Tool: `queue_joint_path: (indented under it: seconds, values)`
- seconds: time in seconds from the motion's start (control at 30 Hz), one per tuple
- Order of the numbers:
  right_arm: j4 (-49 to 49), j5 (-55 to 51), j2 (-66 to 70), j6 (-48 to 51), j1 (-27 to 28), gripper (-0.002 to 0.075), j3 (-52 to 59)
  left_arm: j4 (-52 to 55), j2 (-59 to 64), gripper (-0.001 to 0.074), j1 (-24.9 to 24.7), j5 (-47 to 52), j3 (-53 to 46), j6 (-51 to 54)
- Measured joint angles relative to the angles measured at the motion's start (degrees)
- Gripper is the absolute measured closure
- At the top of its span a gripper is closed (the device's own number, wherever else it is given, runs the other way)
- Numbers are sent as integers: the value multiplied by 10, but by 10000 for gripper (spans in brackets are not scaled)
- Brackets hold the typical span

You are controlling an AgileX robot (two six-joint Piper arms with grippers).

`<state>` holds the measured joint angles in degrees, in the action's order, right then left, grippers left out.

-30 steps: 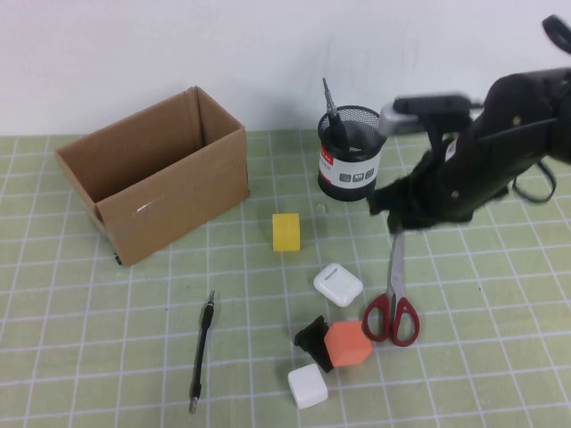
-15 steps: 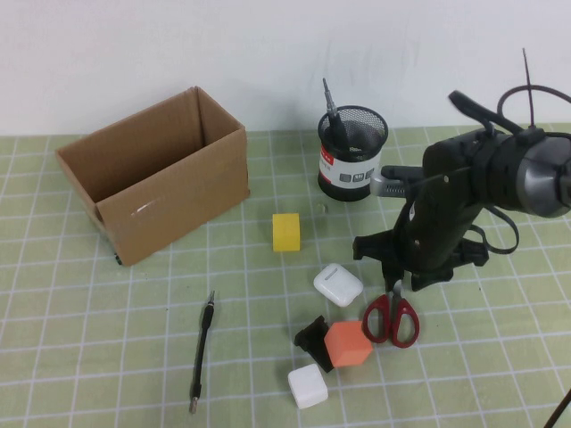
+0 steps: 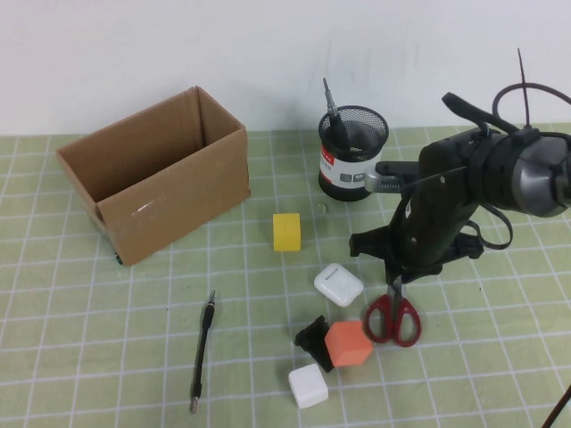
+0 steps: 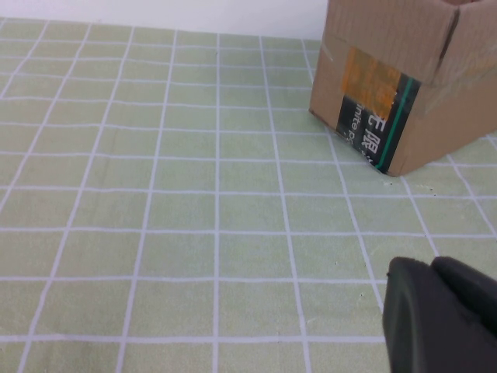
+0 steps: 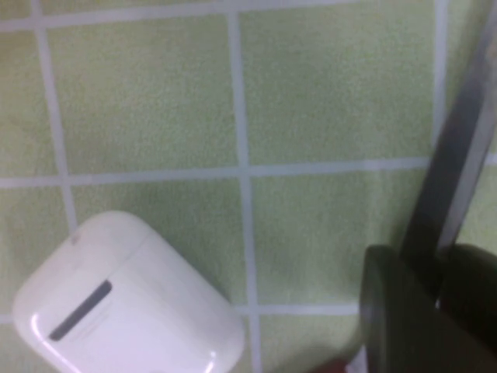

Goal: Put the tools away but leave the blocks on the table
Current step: Pick up the scissors from the table

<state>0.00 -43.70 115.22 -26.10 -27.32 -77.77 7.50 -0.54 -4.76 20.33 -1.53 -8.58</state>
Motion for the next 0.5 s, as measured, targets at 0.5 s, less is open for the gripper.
queue_joint_path:
  seconds: [0.5]
  values:
    - [17, 54, -26, 77, 0, 685, 7, 0, 0, 741, 0, 0, 0, 0]
